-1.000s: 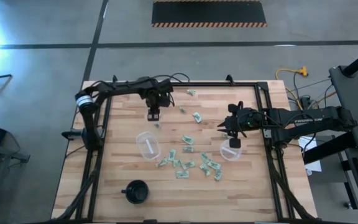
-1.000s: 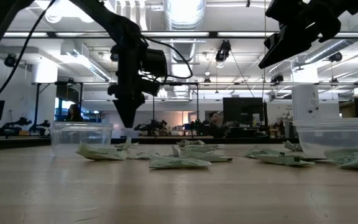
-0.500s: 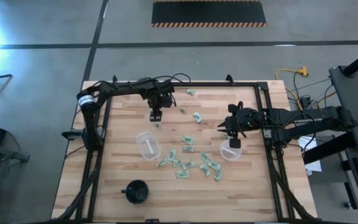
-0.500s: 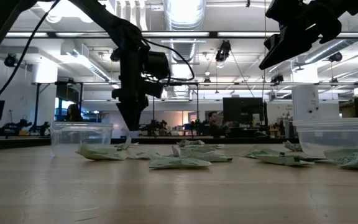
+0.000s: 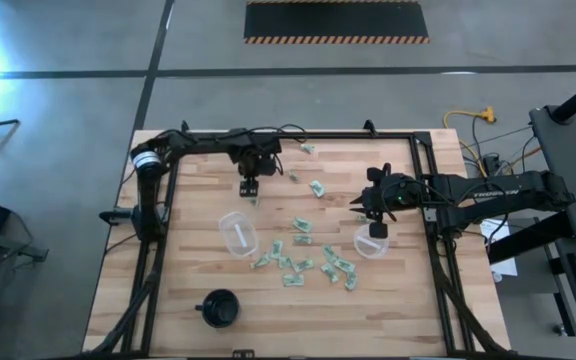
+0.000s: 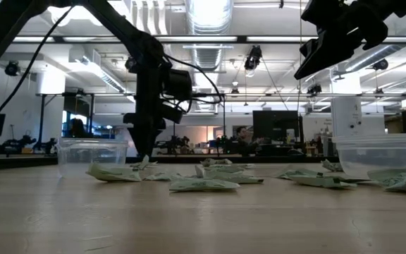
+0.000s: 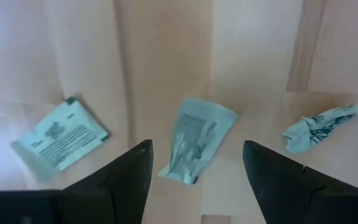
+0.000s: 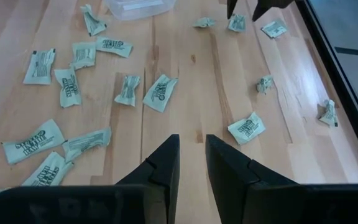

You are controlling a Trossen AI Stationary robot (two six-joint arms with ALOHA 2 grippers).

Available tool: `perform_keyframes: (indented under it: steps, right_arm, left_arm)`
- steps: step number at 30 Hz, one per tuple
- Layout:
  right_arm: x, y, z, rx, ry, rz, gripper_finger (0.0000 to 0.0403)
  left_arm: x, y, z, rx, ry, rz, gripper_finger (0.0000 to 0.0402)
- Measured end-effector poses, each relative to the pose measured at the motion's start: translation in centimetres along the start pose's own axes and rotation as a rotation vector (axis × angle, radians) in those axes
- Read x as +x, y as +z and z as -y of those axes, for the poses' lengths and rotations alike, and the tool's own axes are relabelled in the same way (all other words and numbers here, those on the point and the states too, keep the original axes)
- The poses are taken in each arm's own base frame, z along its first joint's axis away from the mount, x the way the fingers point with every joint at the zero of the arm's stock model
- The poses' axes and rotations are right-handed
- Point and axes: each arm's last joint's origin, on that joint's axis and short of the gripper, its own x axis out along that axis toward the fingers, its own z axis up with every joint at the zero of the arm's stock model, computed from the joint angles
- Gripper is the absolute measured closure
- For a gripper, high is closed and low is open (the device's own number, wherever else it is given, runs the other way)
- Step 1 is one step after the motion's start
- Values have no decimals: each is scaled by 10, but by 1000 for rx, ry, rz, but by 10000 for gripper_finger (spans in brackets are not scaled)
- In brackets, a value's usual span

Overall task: Pick and place Stevia / Truvia into bins
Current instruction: Put the stevia packet into the oval transparent container

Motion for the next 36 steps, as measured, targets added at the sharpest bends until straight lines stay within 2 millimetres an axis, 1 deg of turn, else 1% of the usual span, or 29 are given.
perform_keyframes:
  steps: [6,9,14,23,32,34,36]
  right_arm:
    - [0,0,0,2,0,0,335]
    - [0,0,0,0,0,0,335]
    - [0,0,0,3,-1,3,335]
    - [0,0,0,3,-1,3,335]
    - [0,0,0,3,-1,4,335]
    - [0,0,0,4,-1,4,335]
    - [0,1,0,3,-1,5,335]
  left_arm:
    - [10,-6,4,12,-12,-23,169]
    - [12,-7,4,13,-8,-26,169]
    - [11,-4,1,10,52,-18,170]
    - [14,-6,4,11,34,-15,224]
    - [20,-11,7,9,22,-24,232]
    - [20,-11,7,9,21,-24,240]
    - [19,-10,7,10,20,-26,256]
